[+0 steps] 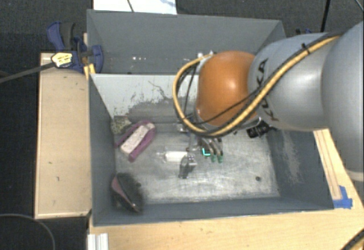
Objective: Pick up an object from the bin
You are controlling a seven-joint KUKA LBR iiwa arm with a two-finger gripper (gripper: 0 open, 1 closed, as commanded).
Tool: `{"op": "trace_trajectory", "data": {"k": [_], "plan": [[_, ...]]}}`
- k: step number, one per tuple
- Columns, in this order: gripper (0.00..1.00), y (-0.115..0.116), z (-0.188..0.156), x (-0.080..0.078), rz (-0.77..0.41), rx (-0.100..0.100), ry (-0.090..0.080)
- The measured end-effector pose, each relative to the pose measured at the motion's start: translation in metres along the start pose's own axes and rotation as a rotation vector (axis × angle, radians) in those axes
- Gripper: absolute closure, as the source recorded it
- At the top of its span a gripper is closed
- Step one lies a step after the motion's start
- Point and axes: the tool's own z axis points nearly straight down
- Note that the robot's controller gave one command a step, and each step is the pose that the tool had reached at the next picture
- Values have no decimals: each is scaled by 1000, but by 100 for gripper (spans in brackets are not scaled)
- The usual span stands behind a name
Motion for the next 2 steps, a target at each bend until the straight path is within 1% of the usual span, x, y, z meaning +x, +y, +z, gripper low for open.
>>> {"op": "trace_trajectory", "data": {"k": [1, 2], "plan": [[0, -18, 70, -13, -310, 2, -5], [100, -17, 69, -14, -305, 0, -6]]}}
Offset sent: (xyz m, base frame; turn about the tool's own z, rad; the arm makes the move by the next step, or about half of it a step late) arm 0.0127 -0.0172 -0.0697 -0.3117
